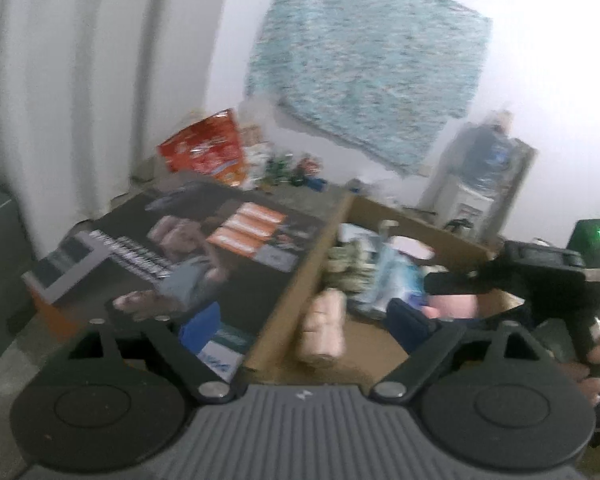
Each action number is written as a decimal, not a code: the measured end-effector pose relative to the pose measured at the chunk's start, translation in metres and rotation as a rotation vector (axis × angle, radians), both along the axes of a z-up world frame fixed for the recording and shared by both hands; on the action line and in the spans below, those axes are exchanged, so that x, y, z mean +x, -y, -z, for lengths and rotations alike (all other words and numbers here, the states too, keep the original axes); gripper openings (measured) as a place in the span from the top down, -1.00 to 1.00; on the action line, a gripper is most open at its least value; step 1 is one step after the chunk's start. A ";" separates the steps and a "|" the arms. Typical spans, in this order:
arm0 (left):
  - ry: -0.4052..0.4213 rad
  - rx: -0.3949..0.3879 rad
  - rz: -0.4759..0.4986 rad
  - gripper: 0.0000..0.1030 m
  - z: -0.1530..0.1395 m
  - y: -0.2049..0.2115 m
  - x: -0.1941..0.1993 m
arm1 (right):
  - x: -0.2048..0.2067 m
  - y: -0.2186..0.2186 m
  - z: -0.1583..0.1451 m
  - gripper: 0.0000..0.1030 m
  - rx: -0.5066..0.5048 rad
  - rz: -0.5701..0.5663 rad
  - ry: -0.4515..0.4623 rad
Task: Organize soft objects
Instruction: 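Reach the right gripper to the pink mesh sponge and grasp it, then hold the pink sponge in the right gripper while the left gripper grasps the blue box, then carry the pink sponge and blue box into the cardboard box and release, then reach the left gripper to the clear plastic bag and grasp it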
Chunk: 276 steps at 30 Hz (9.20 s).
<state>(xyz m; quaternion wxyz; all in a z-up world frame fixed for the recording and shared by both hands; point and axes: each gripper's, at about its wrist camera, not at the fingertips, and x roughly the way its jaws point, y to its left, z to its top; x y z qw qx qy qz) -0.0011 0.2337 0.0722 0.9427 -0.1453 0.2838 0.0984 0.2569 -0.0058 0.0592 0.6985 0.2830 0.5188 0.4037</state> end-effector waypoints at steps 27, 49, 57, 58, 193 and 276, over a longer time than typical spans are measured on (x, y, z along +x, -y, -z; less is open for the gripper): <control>-0.167 0.138 0.632 -0.96 -0.015 0.267 0.124 | -0.145 0.335 0.079 -0.62 -0.039 0.764 0.191; -0.353 0.319 0.666 -0.95 0.031 0.392 0.311 | 0.038 0.310 0.127 -0.58 -0.560 0.509 0.291; -0.335 0.528 0.736 -0.95 0.077 0.445 0.352 | 0.013 0.328 0.129 -0.45 -0.455 0.565 0.318; -0.330 0.561 0.749 -0.95 0.083 0.452 0.355 | 0.006 0.332 0.128 -0.45 -0.436 0.577 0.317; -0.248 0.077 0.225 -0.43 0.017 0.021 0.155 | -0.006 -0.044 0.036 -0.61 -0.572 0.026 0.230; -0.465 0.626 0.973 -0.17 0.147 0.459 0.351 | -0.134 0.347 0.147 -0.65 0.085 0.774 0.027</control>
